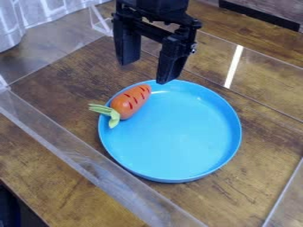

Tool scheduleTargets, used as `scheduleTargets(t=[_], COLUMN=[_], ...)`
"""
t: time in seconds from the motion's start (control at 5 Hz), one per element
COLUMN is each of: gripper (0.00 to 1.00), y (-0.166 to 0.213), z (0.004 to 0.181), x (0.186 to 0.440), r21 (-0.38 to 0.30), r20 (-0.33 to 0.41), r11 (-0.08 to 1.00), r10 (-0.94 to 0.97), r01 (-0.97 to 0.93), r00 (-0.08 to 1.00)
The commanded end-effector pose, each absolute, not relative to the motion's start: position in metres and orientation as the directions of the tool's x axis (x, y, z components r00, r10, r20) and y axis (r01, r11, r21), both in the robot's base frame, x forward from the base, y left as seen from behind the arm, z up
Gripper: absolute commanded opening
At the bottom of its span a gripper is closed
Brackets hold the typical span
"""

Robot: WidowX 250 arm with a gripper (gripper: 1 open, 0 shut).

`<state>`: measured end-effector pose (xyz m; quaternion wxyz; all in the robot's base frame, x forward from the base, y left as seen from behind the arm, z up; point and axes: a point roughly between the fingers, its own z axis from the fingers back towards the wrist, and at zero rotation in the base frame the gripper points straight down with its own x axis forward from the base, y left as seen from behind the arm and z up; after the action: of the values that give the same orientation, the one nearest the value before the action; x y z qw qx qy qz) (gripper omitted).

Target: Remove the carrot from inside the blue tray and put it on the table

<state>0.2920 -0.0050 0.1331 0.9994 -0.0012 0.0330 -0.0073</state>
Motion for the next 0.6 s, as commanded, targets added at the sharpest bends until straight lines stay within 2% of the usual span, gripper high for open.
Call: scheduleTargets(t=[0.0, 0.4], gripper=[1.00, 1.00], y=[-0.003, 0.008], z=[0.124, 0.092], x=[0.292, 0.293], r21=[0.002, 0.021], r20=[-0.082, -0.110], r11=[1.000, 1.000], r10=[-0.015, -0.010], r01=[0.015, 0.013], r00=[0.997, 0.994])
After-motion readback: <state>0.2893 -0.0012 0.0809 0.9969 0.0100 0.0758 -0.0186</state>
